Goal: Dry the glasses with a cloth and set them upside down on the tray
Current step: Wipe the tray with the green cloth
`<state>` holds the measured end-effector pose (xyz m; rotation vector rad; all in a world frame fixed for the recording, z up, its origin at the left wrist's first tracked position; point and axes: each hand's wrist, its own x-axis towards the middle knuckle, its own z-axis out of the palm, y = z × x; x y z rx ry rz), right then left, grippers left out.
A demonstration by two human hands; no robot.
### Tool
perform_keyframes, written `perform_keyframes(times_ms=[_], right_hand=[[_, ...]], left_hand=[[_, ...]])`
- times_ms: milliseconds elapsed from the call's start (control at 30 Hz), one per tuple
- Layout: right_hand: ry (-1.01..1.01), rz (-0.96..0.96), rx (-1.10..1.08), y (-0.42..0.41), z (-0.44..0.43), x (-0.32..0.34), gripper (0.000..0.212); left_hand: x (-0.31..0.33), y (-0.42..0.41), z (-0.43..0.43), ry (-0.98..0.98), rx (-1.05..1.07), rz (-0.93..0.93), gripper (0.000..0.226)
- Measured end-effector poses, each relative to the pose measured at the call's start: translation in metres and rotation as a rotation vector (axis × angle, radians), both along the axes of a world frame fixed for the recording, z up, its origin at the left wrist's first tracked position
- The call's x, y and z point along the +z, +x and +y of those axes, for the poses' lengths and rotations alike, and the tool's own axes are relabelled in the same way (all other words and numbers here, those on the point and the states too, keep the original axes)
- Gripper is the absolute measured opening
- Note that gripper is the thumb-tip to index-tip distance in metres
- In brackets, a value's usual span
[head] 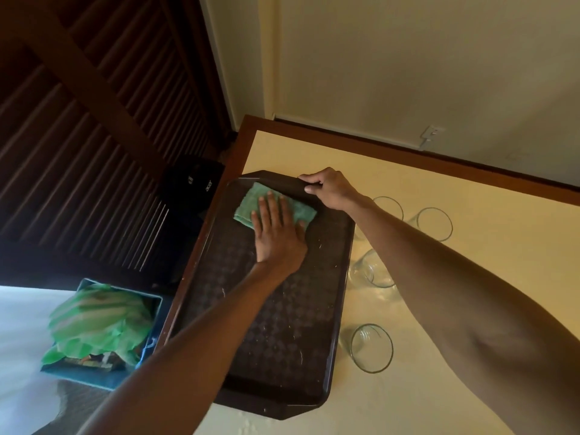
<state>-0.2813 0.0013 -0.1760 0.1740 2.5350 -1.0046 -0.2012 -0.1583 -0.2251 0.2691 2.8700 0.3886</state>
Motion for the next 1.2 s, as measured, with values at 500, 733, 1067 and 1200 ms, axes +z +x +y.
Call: perform_keyframes(times_ms=[500,733,1067,1200], right_hand=[[0.142,-0.235,0.140,-0.031,0.033,0.013,0.041],[0.110,-0.208,0.145,-0.024,0.035,0.012,0.040],[0.044,-0.202,0.055,-0.021,0.041,0.014,0.036],[0.000,-0.186,-0.019,-0.020,0.045,0.008,0.032]], left_hand=[[0.005,0.024,0.037,0.171,-0.309,-0.012,0.069],[-0.004,0.019,0.039,0.265,-0.492,0.011,0.061],[0.019,0.000,0.035,0.421,-0.521,-0.214,0.044],[0.011,0.008,0.041,0.383,-0.483,0.001,0.059]])
